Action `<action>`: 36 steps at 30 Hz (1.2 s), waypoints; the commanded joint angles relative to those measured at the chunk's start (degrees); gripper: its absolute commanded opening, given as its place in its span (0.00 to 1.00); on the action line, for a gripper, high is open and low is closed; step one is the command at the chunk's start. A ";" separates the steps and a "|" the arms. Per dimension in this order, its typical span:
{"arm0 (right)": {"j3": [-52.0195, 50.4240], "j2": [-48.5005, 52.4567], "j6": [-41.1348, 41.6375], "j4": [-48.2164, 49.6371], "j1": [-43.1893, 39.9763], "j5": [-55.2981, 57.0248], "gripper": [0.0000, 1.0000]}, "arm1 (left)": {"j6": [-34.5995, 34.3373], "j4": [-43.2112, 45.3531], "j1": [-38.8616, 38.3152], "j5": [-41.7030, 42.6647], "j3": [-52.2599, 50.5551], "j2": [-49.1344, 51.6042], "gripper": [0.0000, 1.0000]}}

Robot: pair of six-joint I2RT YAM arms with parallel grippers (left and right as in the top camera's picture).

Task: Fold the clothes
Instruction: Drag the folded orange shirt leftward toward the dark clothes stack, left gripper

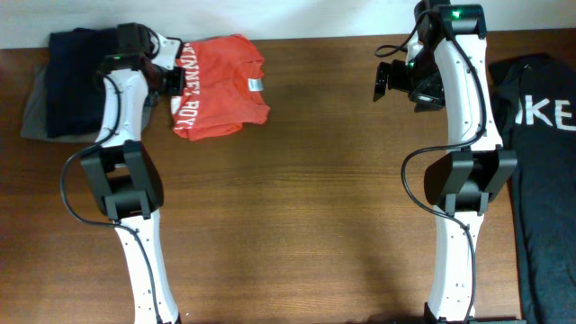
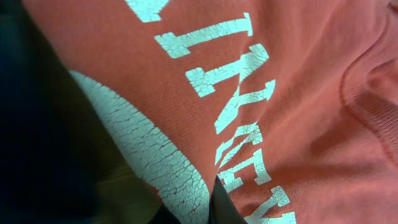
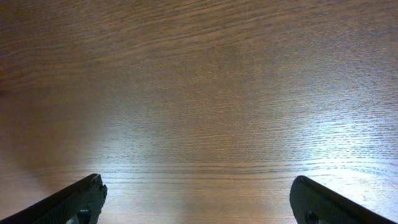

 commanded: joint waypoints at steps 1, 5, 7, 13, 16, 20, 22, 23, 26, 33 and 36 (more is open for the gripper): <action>0.70 -1.77 -0.59 -0.35 -0.04 0.28 0.99 | 1.51 -0.68 1.86 -0.37 4.24 0.87 0.00; 0.70 -1.77 -0.59 -0.37 -0.04 0.28 0.99 | 1.51 -1.92 2.91 -0.37 7.76 0.87 0.00; 0.70 -1.77 -0.59 -0.35 -0.04 0.22 0.99 | 1.51 -2.45 3.17 -0.37 9.14 0.87 0.00; 0.70 -1.77 -0.59 -0.35 -0.04 -0.37 0.99 | 1.51 -3.91 3.37 -0.37 11.41 0.37 0.00; 0.70 -1.77 -0.61 -0.35 -0.04 -0.37 0.99 | 1.92 -3.89 3.48 -0.39 11.43 -0.48 0.00; 0.70 -1.77 -0.61 -0.37 -0.04 -0.37 0.99 | 1.92 -3.85 4.24 -0.39 11.43 -1.36 0.00; 0.70 -1.77 -0.61 -0.35 -0.04 -0.37 0.99 | 1.92 -3.78 4.68 -0.42 11.43 -1.86 0.01; 0.70 -1.77 -0.61 -0.37 -0.04 -0.35 0.99 | 1.92 -3.74 4.98 -0.42 11.43 -2.16 0.00; 0.70 -1.77 -0.61 -0.35 -0.04 -0.37 0.99 | 2.01 -3.74 5.88 -0.42 11.43 -3.10 0.00; 0.70 -1.77 -0.61 -0.37 -0.04 -0.37 0.99 | 2.58 -3.78 7.93 -0.37 11.43 -5.07 0.01; 0.70 -1.77 -0.61 -0.35 -0.04 -0.37 0.99 | 2.58 -3.82 8.13 -0.37 11.43 -5.86 0.00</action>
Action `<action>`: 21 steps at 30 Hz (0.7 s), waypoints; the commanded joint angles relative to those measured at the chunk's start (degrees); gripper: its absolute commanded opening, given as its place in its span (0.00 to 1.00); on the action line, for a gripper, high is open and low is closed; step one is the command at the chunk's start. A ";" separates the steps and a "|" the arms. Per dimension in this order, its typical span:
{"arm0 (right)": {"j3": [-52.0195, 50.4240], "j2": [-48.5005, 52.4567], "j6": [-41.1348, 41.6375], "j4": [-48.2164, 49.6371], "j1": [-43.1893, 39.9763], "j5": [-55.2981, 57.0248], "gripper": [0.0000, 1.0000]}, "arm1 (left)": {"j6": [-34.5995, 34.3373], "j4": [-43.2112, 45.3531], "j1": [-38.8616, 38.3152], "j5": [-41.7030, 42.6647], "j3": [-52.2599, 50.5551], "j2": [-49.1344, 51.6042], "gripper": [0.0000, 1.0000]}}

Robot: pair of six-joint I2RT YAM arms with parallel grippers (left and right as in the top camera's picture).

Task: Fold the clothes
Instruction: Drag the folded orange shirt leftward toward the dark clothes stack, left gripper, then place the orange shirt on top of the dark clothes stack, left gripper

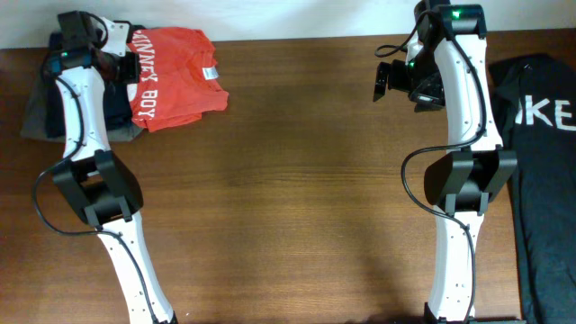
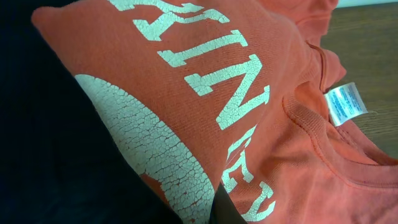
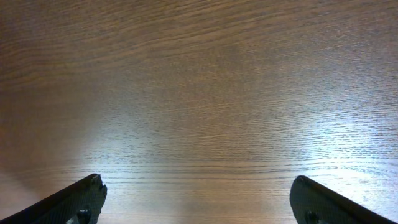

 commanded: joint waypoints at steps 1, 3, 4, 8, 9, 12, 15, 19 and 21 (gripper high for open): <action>0.70 -1.77 -0.55 -0.35 -0.04 -0.31 0.99 | 1.16 0.11 0.63 0.00 1.77 -5.97 0.00; 0.70 -1.77 -0.57 -0.35 -0.04 -0.31 0.99 | 1.18 0.15 0.63 0.00 1.77 -6.54 0.00; 0.70 -1.77 -0.57 -0.35 -0.04 -0.31 0.99 | 1.18 0.17 0.63 0.00 1.77 -6.88 0.00; 0.70 -1.77 -0.57 -0.33 -0.04 -0.28 0.99 | 1.38 -0.07 0.63 -0.02 1.77 -8.11 0.01; 0.70 -1.77 -0.57 -0.35 -0.04 -0.28 0.99 | 1.40 -0.24 0.63 -0.02 1.77 -8.37 0.00; 0.70 -1.77 -0.59 -0.33 -0.04 -0.28 0.99 | 1.38 -0.28 0.63 -0.02 1.77 -8.92 0.01; 0.70 -1.77 -0.59 -0.33 -0.04 -0.28 0.99 | 1.38 -0.31 0.63 -0.17 1.77 -9.16 0.01; 0.70 -1.77 -0.57 -0.33 -0.04 -0.31 0.99 | 2.10 -0.26 0.74 -1.99 1.77 -9.18 0.01; 0.70 -1.77 -0.57 -0.33 -0.04 -0.31 0.99 | 2.71 -0.26 1.03 -4.00 1.77 -9.18 0.01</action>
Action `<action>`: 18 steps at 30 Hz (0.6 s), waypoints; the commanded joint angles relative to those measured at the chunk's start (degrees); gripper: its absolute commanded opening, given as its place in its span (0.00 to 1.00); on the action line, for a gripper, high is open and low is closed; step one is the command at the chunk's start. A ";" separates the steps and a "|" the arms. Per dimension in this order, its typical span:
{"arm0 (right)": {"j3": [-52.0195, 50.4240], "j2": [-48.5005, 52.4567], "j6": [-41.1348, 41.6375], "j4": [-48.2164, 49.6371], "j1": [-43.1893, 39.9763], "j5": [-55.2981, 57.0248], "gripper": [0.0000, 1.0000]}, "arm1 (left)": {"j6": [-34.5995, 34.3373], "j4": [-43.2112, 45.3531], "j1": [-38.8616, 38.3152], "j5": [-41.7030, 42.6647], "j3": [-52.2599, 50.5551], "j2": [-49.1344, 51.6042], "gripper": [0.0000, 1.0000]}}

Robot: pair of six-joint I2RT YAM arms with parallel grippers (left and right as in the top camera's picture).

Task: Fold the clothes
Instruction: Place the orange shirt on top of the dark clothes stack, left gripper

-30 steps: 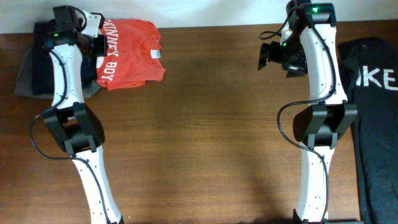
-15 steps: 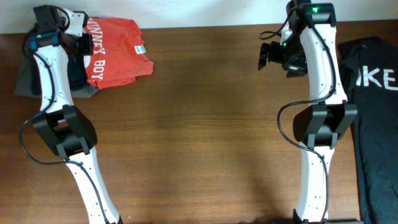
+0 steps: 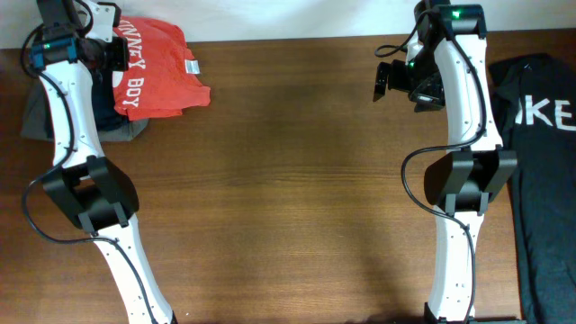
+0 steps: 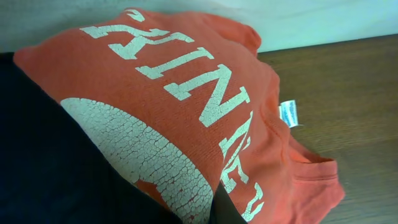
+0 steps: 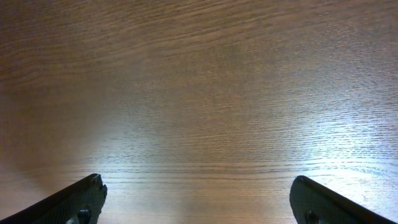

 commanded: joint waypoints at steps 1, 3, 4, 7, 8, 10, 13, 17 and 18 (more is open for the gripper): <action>0.70 -1.77 -0.63 -0.33 -0.04 -0.28 0.99 | 2.16 0.33 1.05 -3.69 1.77 -3.32 0.01; 0.70 -1.77 -0.61 -0.35 -0.04 -0.28 0.99 | 2.45 0.35 1.66 -4.57 1.77 -3.32 0.01; 0.70 -1.77 -0.61 -0.33 -0.04 -0.31 0.99 | 2.51 0.35 2.14 -5.03 1.77 -3.32 0.01; 0.70 -1.77 -0.61 -0.33 -0.04 -0.31 0.99 | 2.67 0.33 4.00 -5.55 1.77 -3.32 0.00; 0.70 -1.77 -0.61 -0.33 -0.04 -0.31 0.99 | 2.69 0.33 4.57 -5.57 1.77 -3.32 0.01; 0.70 -1.77 -0.61 -0.33 -0.04 -0.31 0.99 | 2.82 0.37 5.97 -5.55 1.77 -3.32 0.01; 0.70 -1.77 -0.61 -0.35 -0.04 -0.31 0.99 | 3.54 0.52 7.78 -5.53 1.77 -3.32 0.00; 0.70 -1.77 -0.61 -0.33 -0.04 -0.31 0.99 | 3.54 1.22 9.77 -5.49 1.75 -3.32 0.01; 0.70 -1.77 -0.59 -0.33 -0.04 -0.35 0.99 | 3.54 1.44 10.12 -5.49 1.75 -3.32 0.01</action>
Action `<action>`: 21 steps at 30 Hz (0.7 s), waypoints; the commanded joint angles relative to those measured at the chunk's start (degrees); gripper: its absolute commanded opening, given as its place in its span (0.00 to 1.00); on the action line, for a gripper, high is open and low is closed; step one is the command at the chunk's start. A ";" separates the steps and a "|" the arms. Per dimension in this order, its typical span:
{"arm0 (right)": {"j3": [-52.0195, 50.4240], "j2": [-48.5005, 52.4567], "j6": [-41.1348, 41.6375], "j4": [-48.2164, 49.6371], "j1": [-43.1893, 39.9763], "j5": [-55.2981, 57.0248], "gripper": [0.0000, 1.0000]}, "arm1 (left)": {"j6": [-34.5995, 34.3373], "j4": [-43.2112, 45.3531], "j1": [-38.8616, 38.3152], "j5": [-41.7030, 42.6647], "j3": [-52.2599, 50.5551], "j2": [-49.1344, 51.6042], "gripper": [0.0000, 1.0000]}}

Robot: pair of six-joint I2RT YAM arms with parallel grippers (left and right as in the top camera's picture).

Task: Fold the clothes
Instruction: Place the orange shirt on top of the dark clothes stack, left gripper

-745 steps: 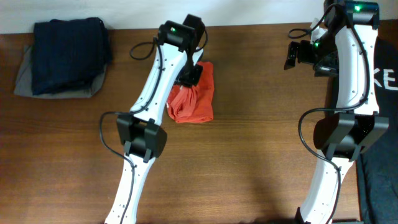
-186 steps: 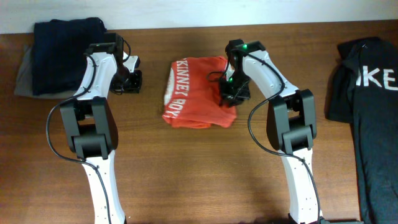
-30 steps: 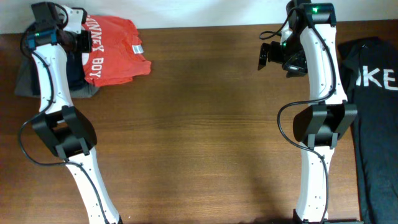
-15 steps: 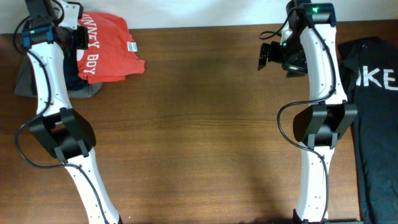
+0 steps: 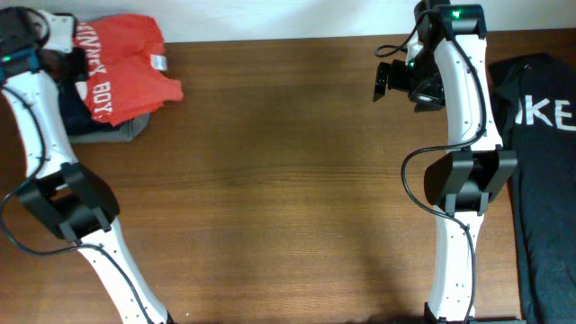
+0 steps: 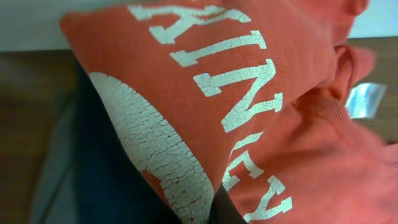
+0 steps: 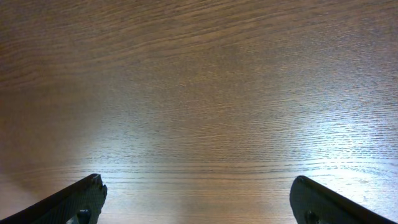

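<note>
A folded red T-shirt (image 5: 124,66) with white lettering lies at the far left back of the table, its left part over a pile of dark and grey clothes (image 5: 97,124). My left gripper (image 5: 72,56) is shut on the red shirt's (image 6: 261,106) left edge, the cloth pinched between its fingers. High at the back right, my right gripper (image 7: 198,199) stands open over bare wood, nothing between its fingers. A black T-shirt (image 5: 544,162) lies spread at the right edge.
The brown wooden table (image 5: 288,198) runs up to a white wall at the back. Both arm bases stand near the front edge. The dark navy garment (image 6: 106,174) of the pile shows under the red shirt in the left wrist view.
My left gripper has moved further left with the red shirt, which now lies more over the dark pile at the table's left end. The right arm is unchanged.
The red shirt lay folded right of the dark pile with my left gripper shut on its left edge. At each later moment the shirt and gripper stood further left, and now the shirt rests partly on the pile. My right gripper stayed open and still.
</note>
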 commanded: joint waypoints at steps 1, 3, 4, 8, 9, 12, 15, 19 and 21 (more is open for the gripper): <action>0.70 -1.77 -0.57 -0.33 -0.04 -0.52 0.99 | 1.33 1.18 1.88 -1.42 1.75 -3.30 0.01; 0.70 -1.77 -0.59 -0.33 -0.04 -0.96 0.99 | 1.33 1.92 2.32 -1.44 1.75 -3.30 0.01; 0.70 -1.77 -0.59 -0.35 -0.04 -1.05 0.99 | 1.33 2.38 2.56 -1.44 1.75 -3.30 0.01; 0.70 -1.77 -0.57 -0.33 -0.04 -1.57 0.99 | 1.33 3.34 3.10 -1.44 1.75 -3.30 0.01; 0.70 -1.77 -0.57 -0.35 -0.04 -1.84 0.99 | 1.60 3.43 3.15 -1.42 1.75 -3.30 0.01; 0.70 -1.77 -0.57 -0.33 -0.04 -2.32 0.99 | 1.95 3.87 3.37 -1.44 1.73 -3.23 0.01; 0.70 -1.77 -0.57 -0.35 -0.04 -2.89 0.99 | 1.95 4.24 3.74 -1.46 1.60 -3.13 0.01; 0.70 -1.77 -0.57 -0.33 -0.04 -3.13 0.99 | 1.90 4.07 4.79 -1.49 1.57 -2.32 0.06; 0.70 -1.77 -0.57 -0.33 0.07 -3.17 0.99 | 1.90 3.74 5.73 -1.49 1.57 -1.22 0.14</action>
